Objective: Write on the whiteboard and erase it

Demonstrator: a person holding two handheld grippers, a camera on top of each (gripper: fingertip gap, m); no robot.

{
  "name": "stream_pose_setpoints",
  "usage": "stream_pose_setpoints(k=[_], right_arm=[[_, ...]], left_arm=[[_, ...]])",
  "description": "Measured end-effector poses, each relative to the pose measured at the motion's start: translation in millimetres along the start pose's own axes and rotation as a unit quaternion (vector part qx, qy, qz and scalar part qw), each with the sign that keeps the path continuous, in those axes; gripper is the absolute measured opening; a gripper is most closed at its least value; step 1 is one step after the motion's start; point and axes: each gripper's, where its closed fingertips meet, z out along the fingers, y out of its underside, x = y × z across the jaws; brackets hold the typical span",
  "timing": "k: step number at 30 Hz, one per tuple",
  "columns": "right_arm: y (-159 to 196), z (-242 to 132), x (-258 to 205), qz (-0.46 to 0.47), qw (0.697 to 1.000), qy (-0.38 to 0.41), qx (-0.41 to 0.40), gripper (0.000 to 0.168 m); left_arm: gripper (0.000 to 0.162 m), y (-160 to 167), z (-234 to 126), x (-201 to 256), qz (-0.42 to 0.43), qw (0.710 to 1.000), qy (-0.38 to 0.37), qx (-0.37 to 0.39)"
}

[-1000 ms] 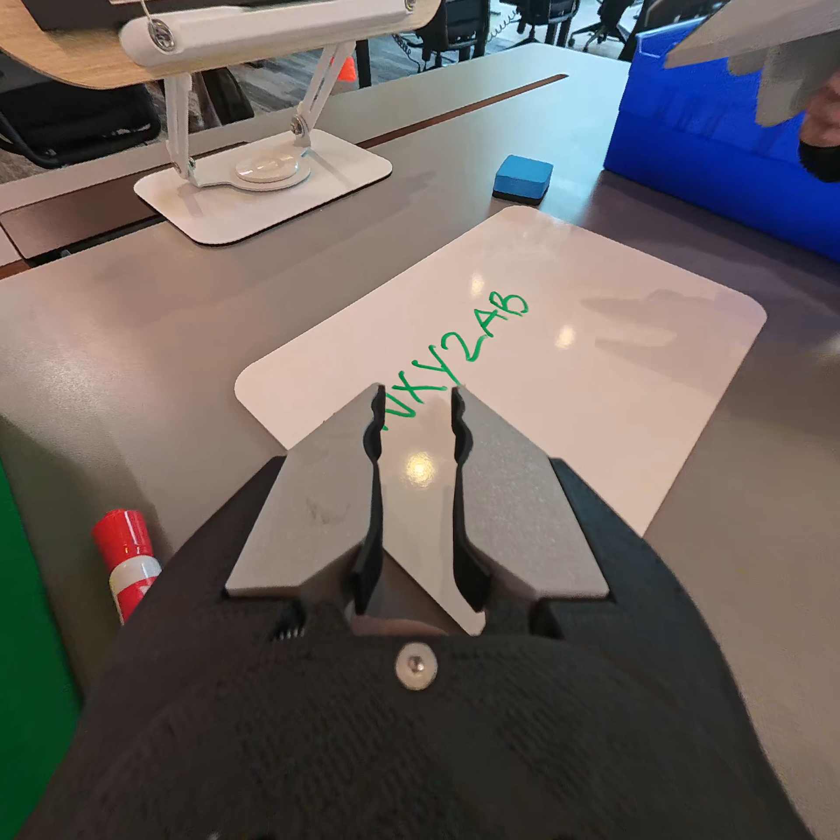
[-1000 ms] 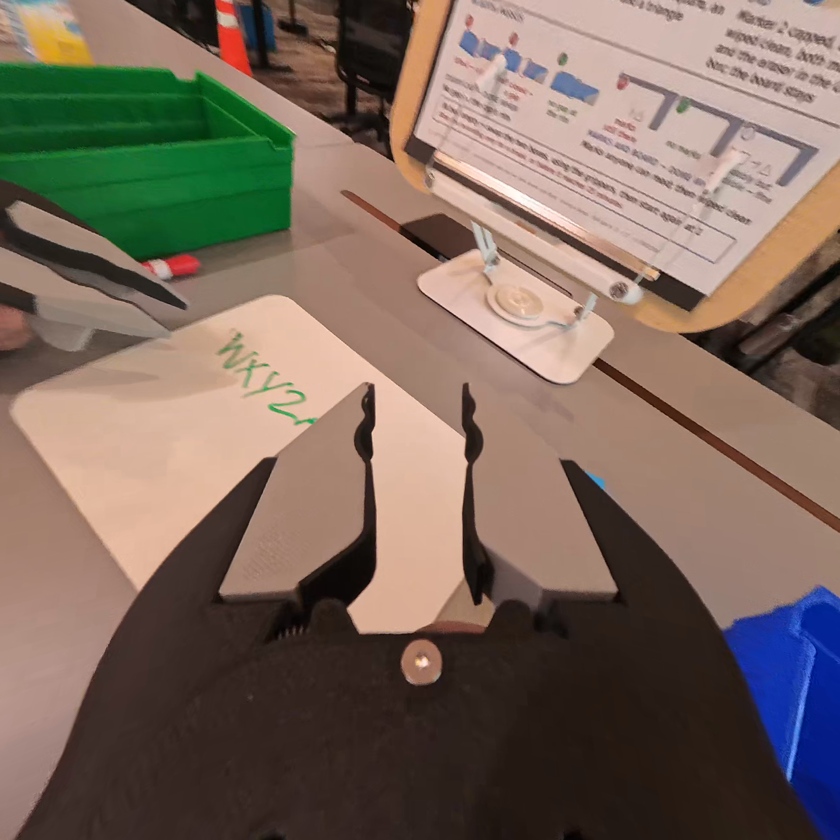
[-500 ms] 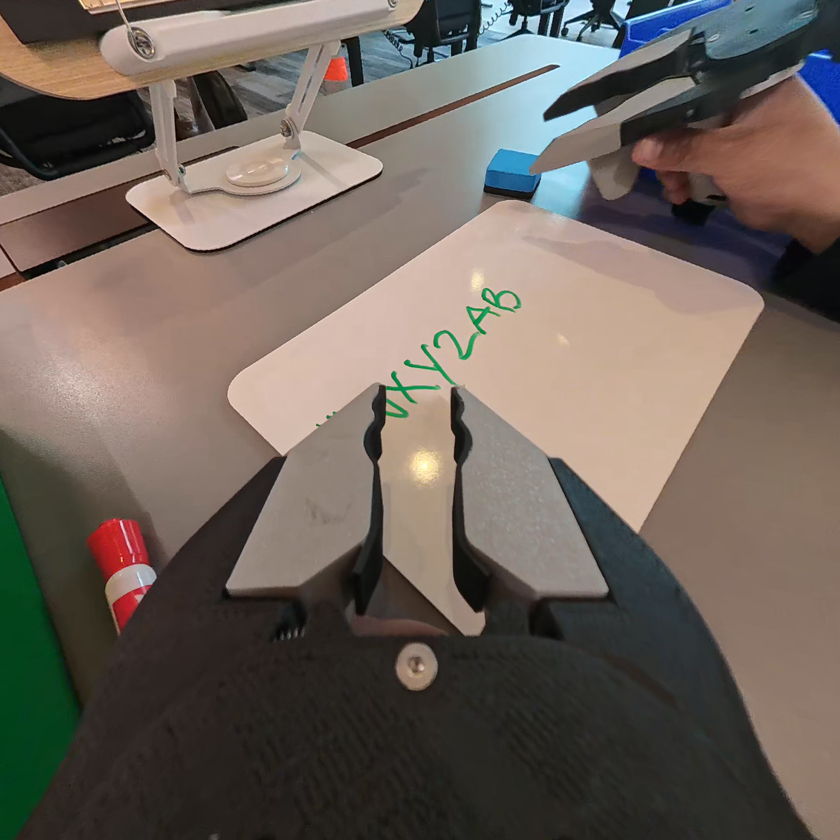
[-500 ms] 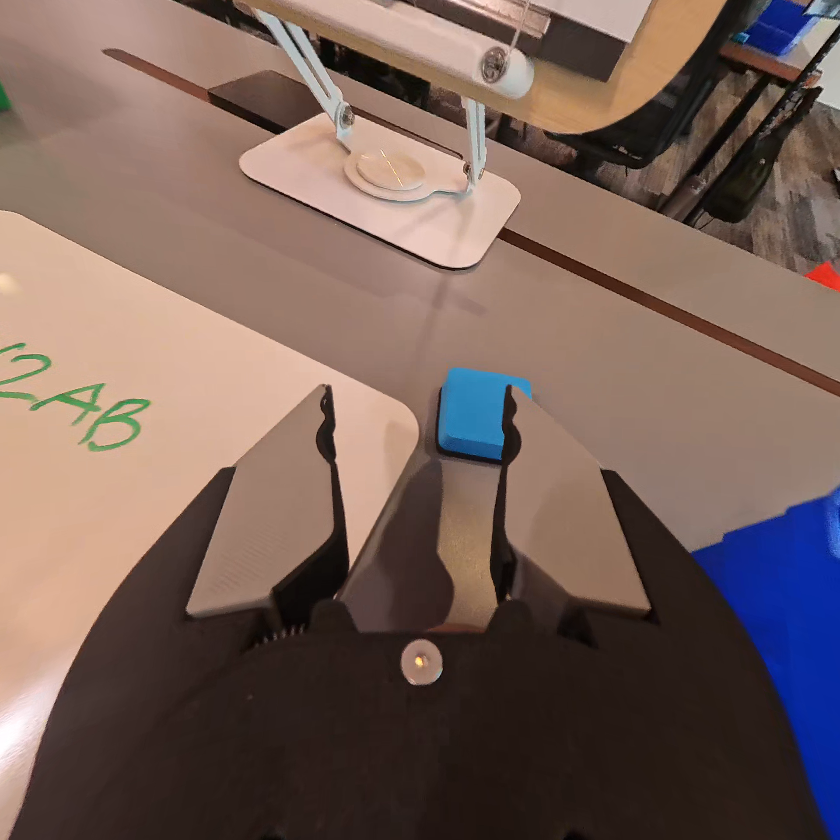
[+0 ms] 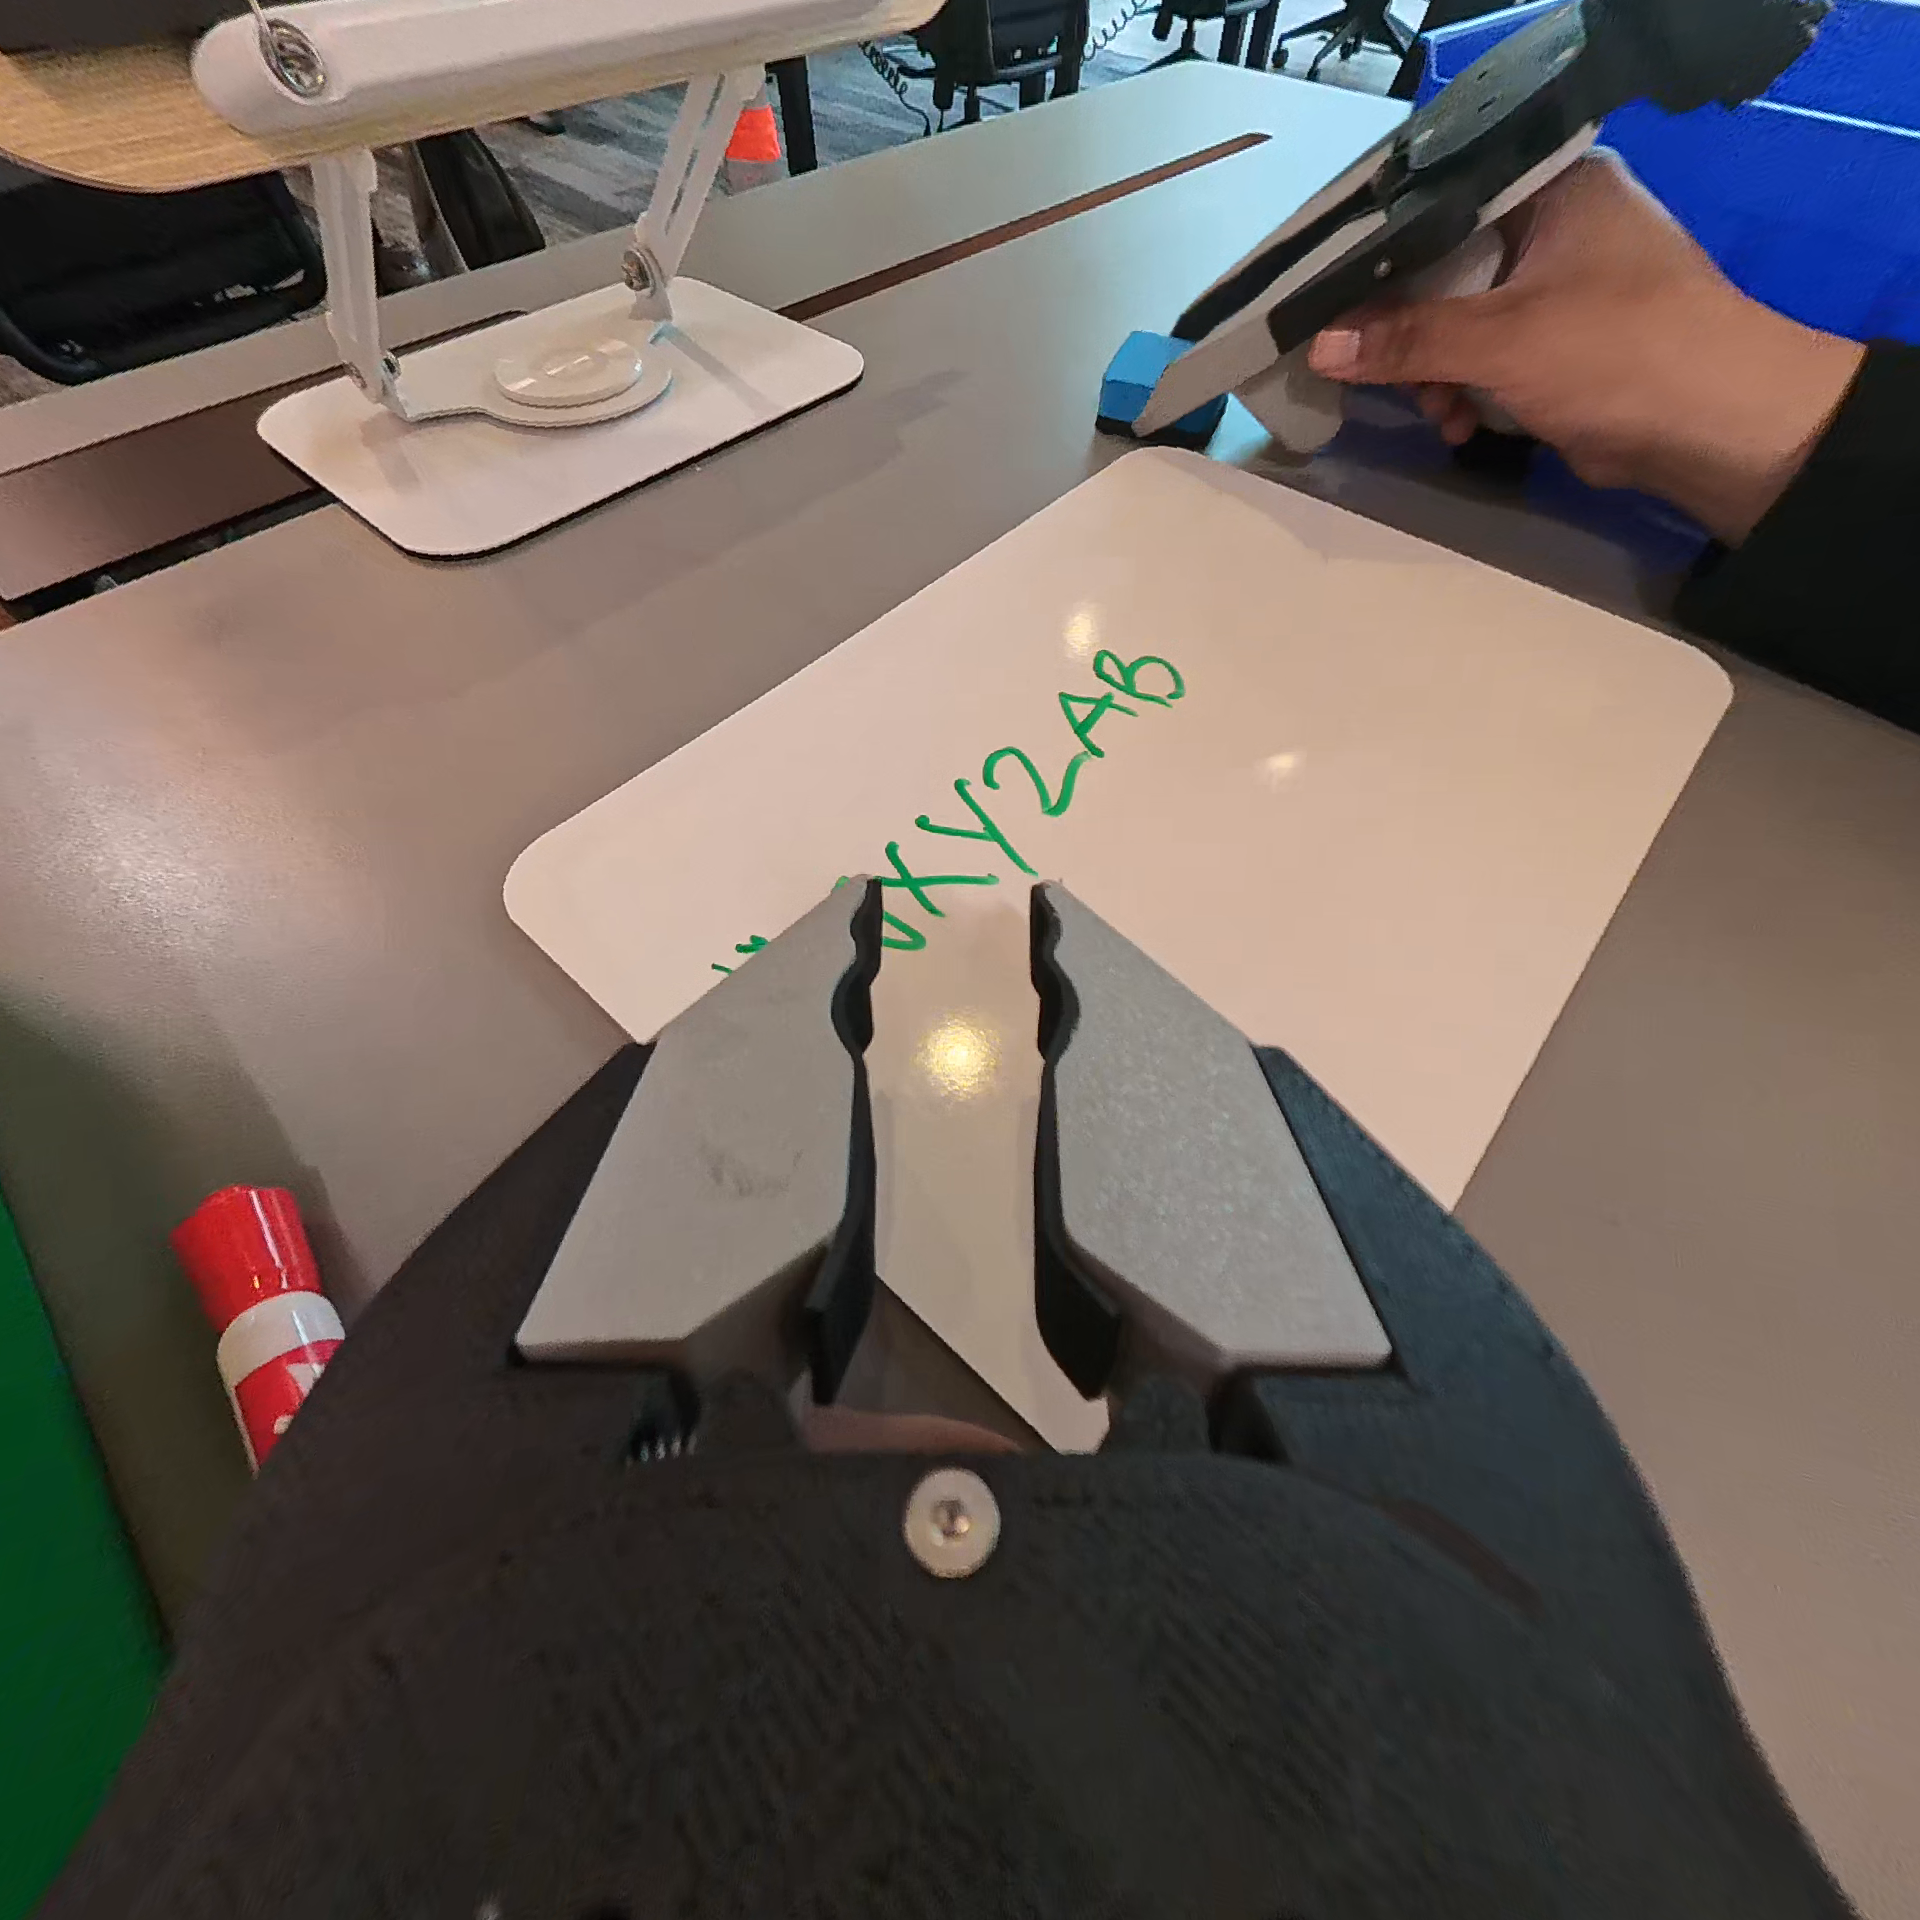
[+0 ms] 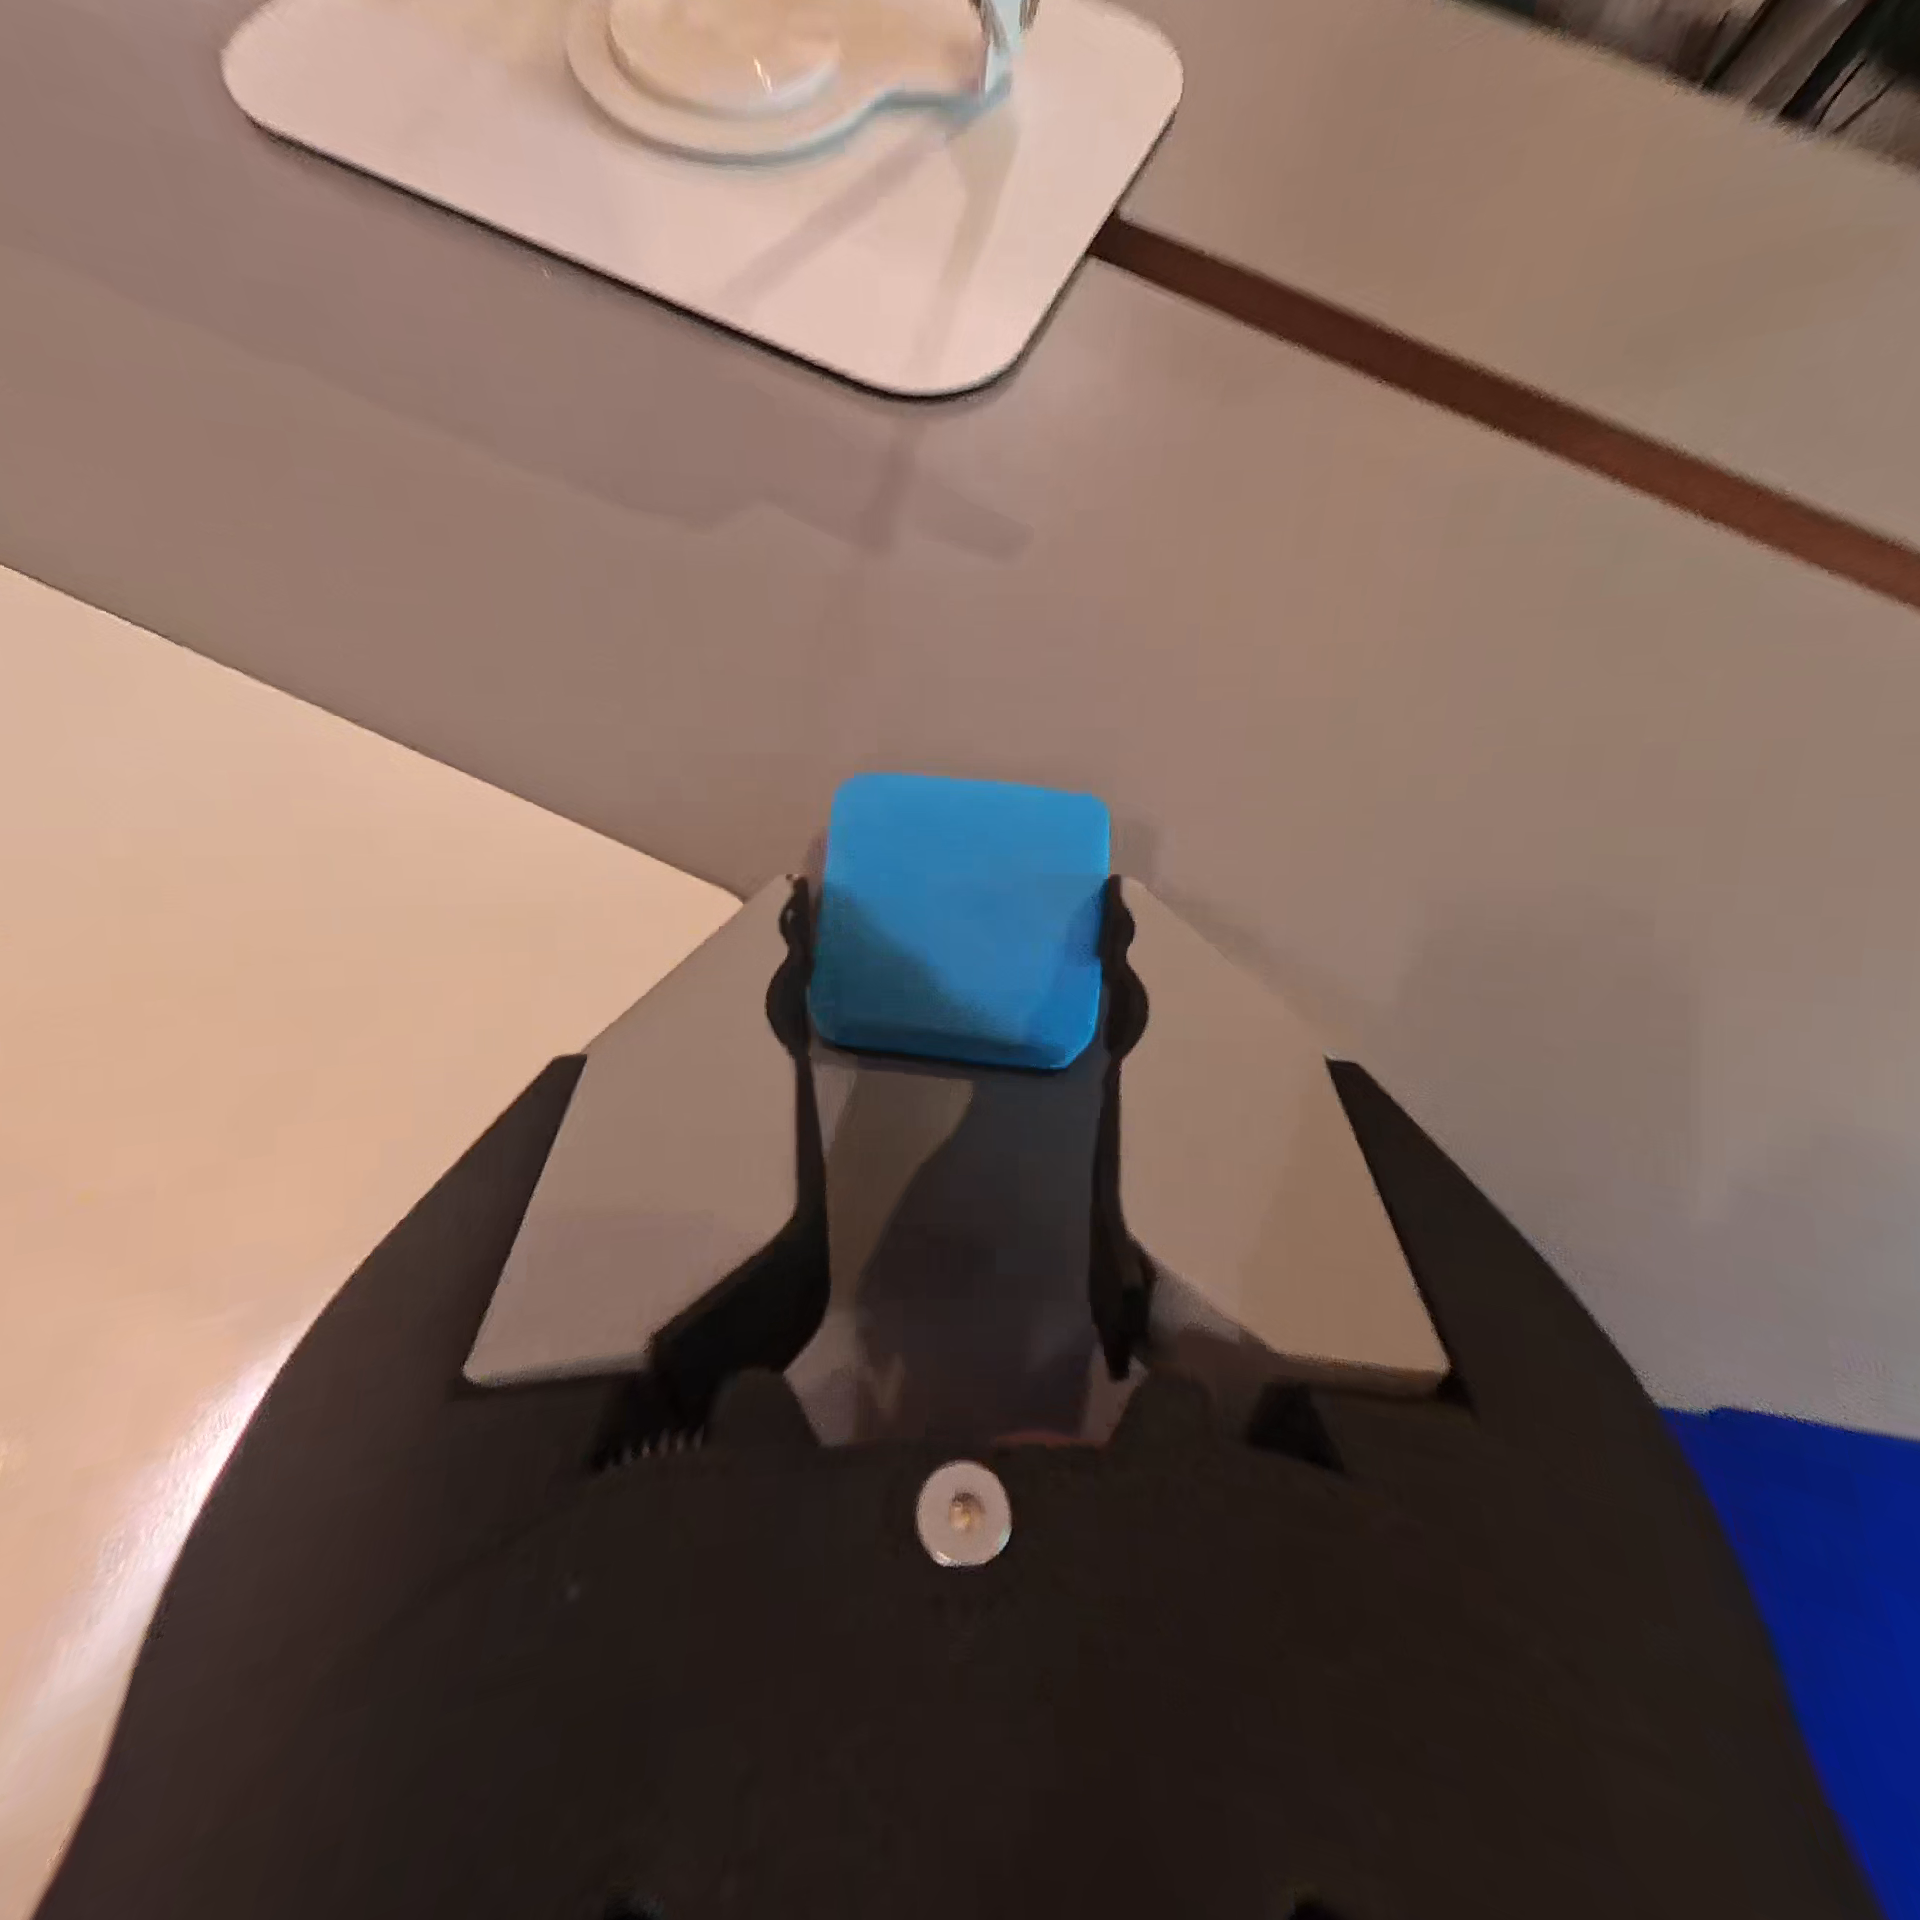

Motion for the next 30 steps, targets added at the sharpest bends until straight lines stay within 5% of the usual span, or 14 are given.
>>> stream_pose_setpoints(k=[7,16,30], right_arm=[[-4,-6,-5,-0.036,0.999,0.010,0.018,0.053],[-29,-55,-139,-0.105,0.966,-0.229,0.063,0.054],[-13,-46,-161,-0.146,0.969,-0.199,0.012,0.063]], left_arm=[[0.026,0,-2,-6,-0.006,1.000,-0.007,0.001],[0.026,2,-4,-15,-0.010,1.000,-0.022,0.000],[0.026,3,-6,-25,-0.017,0.999,-0.038,-0.001]])
